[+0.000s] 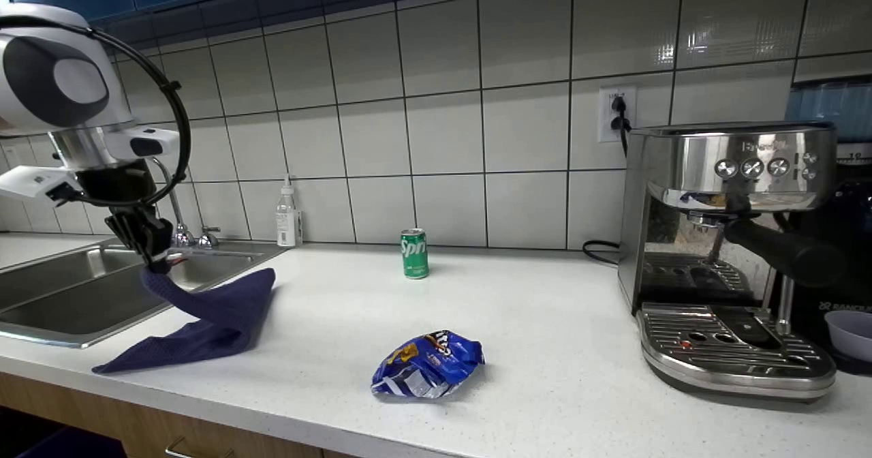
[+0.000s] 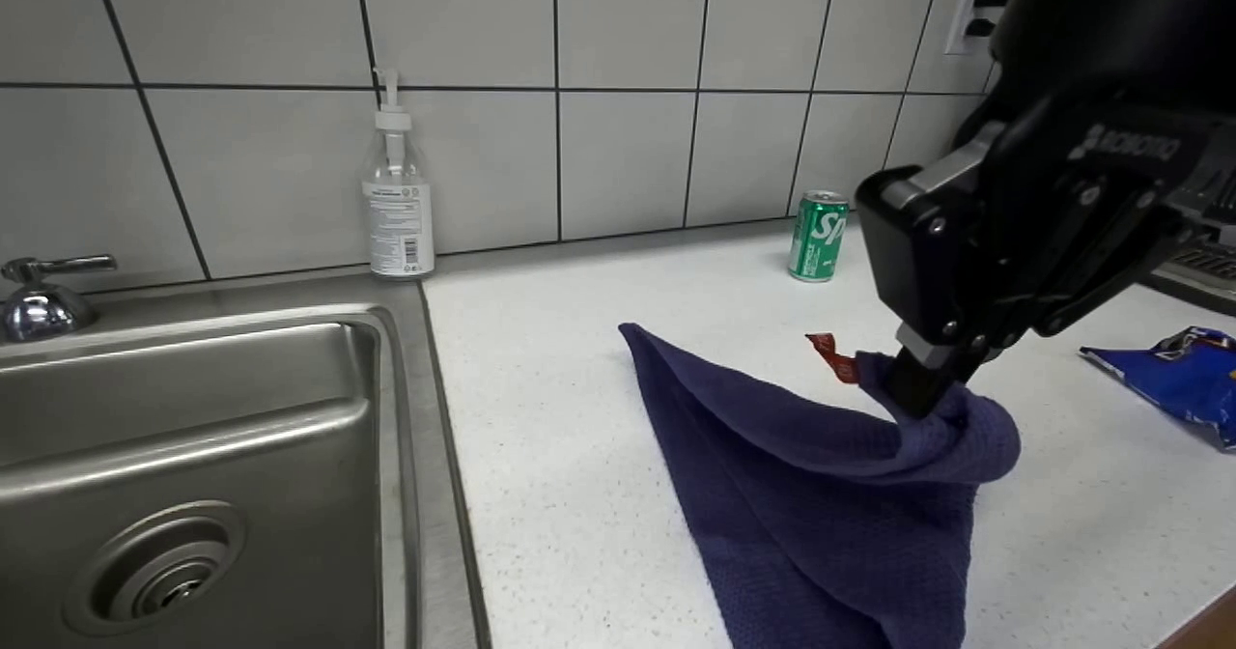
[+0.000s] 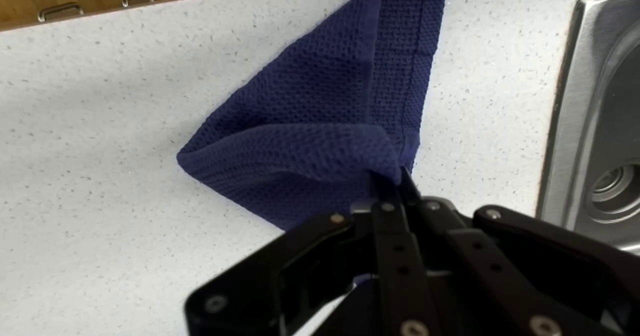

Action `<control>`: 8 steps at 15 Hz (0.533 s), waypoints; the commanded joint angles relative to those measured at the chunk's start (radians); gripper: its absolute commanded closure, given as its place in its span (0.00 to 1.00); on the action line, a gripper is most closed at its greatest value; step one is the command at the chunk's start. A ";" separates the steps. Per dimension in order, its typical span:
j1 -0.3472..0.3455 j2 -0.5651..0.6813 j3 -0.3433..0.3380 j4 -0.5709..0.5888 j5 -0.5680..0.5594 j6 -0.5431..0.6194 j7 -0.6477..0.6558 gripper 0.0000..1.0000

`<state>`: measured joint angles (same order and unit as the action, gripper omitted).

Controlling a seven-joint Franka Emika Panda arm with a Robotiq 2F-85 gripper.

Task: Fold the towel into a triangle twice.

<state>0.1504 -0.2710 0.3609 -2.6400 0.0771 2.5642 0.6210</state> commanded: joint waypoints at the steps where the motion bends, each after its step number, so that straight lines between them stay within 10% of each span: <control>1: 0.008 0.001 0.006 0.006 -0.026 -0.016 0.039 0.99; 2: 0.008 0.000 0.007 0.006 -0.028 -0.020 0.041 0.72; 8: 0.009 0.002 0.012 0.004 -0.048 -0.025 0.054 0.35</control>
<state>0.1571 -0.2645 0.3616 -2.6408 0.0640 2.5618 0.6274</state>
